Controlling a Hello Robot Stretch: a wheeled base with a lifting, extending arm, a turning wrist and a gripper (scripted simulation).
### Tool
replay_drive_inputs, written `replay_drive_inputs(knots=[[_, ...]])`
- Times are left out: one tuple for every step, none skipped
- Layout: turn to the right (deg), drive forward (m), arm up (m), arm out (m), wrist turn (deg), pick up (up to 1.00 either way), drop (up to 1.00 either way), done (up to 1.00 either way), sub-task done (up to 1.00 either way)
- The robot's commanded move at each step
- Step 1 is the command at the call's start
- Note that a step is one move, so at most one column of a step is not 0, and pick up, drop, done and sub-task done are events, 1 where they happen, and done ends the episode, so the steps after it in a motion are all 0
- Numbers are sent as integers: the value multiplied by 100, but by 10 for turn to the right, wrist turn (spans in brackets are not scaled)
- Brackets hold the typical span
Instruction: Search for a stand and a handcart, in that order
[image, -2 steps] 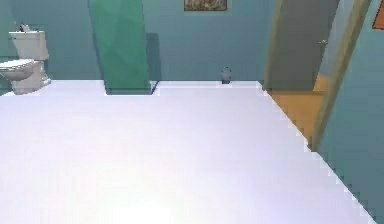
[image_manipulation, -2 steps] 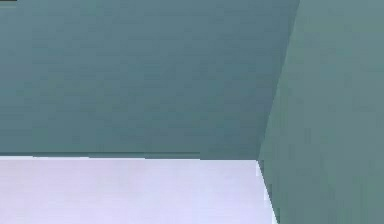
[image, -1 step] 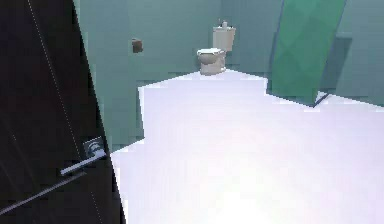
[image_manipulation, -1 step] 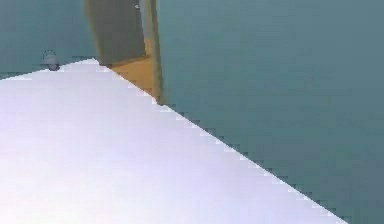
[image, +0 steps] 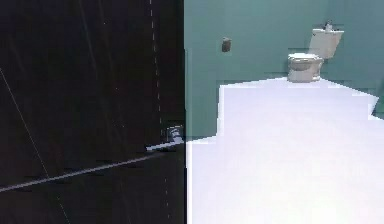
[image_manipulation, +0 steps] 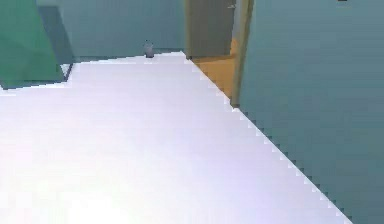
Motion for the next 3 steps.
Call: replay_drive_inputs(knots=[[0, 30, 0, 0, 0, 0, 0, 0, 0], [-450, 0, 0, 0, 0, 0, 0, 0, 0], [-450, 0, 0, 0, 0, 0, 0, 0, 0]])
